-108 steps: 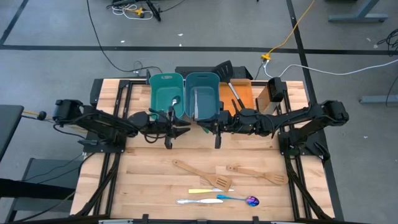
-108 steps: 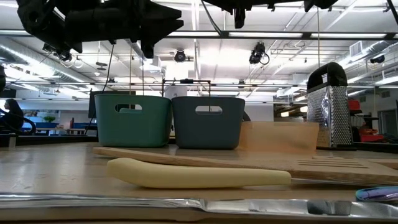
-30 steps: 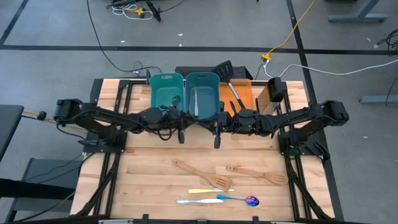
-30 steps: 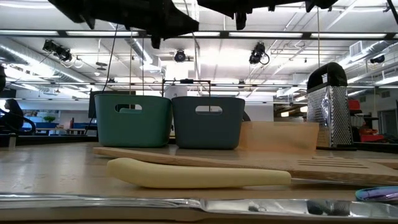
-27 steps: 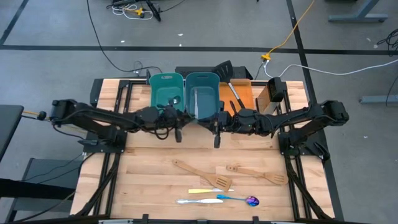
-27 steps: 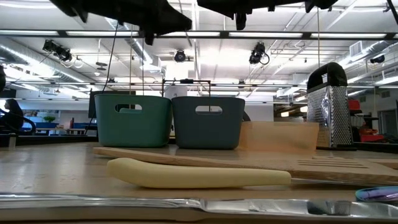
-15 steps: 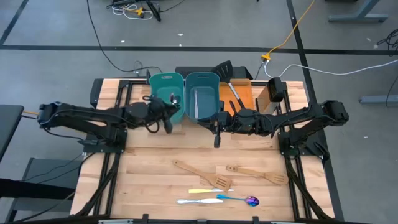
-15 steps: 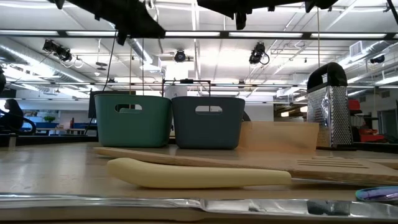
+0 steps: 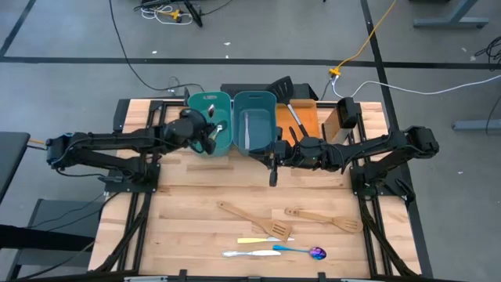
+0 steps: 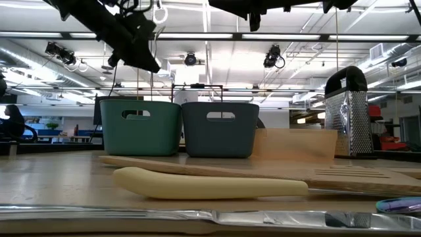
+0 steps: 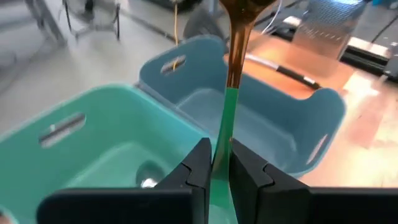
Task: Pick & Place Kitchen Items
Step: Put the green spoon into the green bin
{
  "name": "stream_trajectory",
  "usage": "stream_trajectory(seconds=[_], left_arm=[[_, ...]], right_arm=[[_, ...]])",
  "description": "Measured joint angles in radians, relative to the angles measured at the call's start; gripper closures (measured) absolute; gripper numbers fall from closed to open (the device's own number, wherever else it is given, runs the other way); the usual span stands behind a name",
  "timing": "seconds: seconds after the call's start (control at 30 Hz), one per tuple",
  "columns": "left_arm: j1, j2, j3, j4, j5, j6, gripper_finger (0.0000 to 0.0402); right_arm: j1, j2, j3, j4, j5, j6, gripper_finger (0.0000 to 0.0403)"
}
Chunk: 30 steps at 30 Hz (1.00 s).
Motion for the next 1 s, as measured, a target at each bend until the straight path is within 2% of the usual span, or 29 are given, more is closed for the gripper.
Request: stream_trajectory(seconds=[0.27, 0.6, 0.8, 0.87, 1.0], left_arm=[[0.125, 0.000, 0.000, -0.099, 0.089, -0.055, 0.0363], [0.295, 0.003, 0.000, -0.198, 0.304, -0.108, 0.0363], [0.363, 0.010, 0.000, -0.205, 0.372, -0.112, 0.0363], [0.386, 0.026, 0.000, -0.208, 0.419, -0.128, 0.0363], [0.420, 0.077, 0.000, -0.200, 0.451, -0.127, 0.0363]], right_arm=[[0.000, 0.000, 0.000, 0.000, -0.001, 0.000, 0.0357], [0.000, 0.000, 0.000, 0.000, -0.001, 0.000, 0.0357], [0.000, 0.000, 0.000, 0.000, -0.001, 0.000, 0.0357], [0.000, 0.000, 0.000, 0.000, -0.002, 0.000, 0.0357], [0.000, 0.000, 0.000, 0.000, -0.003, 0.000, 0.0357]])
